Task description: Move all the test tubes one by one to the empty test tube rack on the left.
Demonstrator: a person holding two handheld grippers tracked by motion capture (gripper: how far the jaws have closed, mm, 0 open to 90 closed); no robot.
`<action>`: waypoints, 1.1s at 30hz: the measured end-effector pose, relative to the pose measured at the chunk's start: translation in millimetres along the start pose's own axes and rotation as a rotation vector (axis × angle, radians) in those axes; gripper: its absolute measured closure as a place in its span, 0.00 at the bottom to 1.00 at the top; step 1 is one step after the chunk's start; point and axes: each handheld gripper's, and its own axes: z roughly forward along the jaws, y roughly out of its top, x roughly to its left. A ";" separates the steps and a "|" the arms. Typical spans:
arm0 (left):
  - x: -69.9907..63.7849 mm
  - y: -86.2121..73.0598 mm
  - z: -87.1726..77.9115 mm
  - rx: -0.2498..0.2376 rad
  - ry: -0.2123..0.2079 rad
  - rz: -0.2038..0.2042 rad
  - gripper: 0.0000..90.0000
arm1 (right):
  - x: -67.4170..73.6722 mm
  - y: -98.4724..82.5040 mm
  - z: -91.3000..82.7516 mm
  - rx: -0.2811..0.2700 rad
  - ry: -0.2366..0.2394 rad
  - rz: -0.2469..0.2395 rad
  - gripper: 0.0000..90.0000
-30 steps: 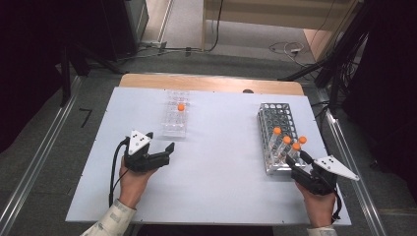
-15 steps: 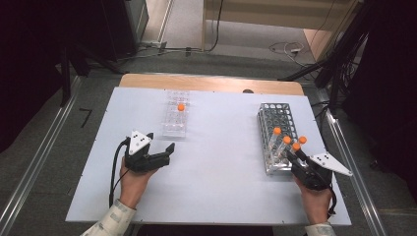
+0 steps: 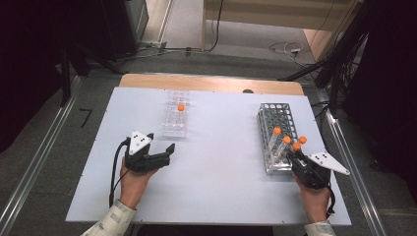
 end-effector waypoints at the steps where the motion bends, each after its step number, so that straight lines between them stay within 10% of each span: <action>1: 0.0 0.1 -0.1 -0.001 0.000 -0.001 0.20 | -0.5 1.0 -1.1 -0.006 0.000 0.001 0.79; 20: -1.8 0.9 -1.1 -0.004 -0.008 0.003 0.20 | -1.5 38.9 -51.1 -0.166 0.048 0.041 0.79; 33: -7.5 4.4 -4.6 -0.020 -0.027 0.010 0.20 | 40.0 38.7 -49.5 -0.136 0.194 -0.019 0.80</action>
